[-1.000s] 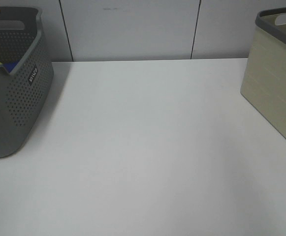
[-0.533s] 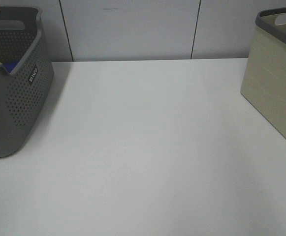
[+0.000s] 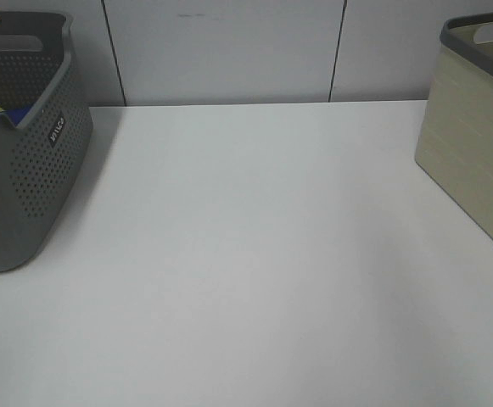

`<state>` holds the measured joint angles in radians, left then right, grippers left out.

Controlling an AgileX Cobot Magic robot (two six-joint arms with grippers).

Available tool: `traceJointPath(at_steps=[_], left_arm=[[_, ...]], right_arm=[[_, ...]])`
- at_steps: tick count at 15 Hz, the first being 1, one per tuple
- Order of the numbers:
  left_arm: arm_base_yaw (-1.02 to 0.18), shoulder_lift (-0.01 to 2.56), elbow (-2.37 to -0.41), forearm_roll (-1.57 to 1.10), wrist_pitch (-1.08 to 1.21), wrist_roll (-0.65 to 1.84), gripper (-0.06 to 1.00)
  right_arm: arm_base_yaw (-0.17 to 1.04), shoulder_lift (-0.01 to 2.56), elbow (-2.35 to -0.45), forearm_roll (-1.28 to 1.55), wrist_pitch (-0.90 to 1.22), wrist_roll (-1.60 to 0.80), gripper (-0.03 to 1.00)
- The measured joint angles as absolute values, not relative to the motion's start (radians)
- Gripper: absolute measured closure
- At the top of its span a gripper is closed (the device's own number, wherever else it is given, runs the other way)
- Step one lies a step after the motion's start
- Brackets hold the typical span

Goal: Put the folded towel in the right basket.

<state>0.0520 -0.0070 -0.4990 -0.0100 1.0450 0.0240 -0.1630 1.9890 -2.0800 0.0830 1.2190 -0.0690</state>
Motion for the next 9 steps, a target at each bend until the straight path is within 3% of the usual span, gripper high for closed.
traceJointPath(at_steps=[3, 5, 9], left_arm=[[0.052, -0.007, -0.499, -0.01, 1.045, 0.024, -0.05], [0.052, -0.007, -0.499, -0.01, 1.045, 0.024, -0.05], [0.052, -0.007, -0.499, -0.01, 1.045, 0.024, -0.05]], right_arm=[[-0.099, 1.899, -2.077, 0.056, 1.219, -0.059, -0.02], [-0.099, 1.79, -1.975, 0.027, 1.217, -0.054, -0.02], [-0.099, 1.333, -1.516, 0.026, 1.212, -0.044, -0.02]])
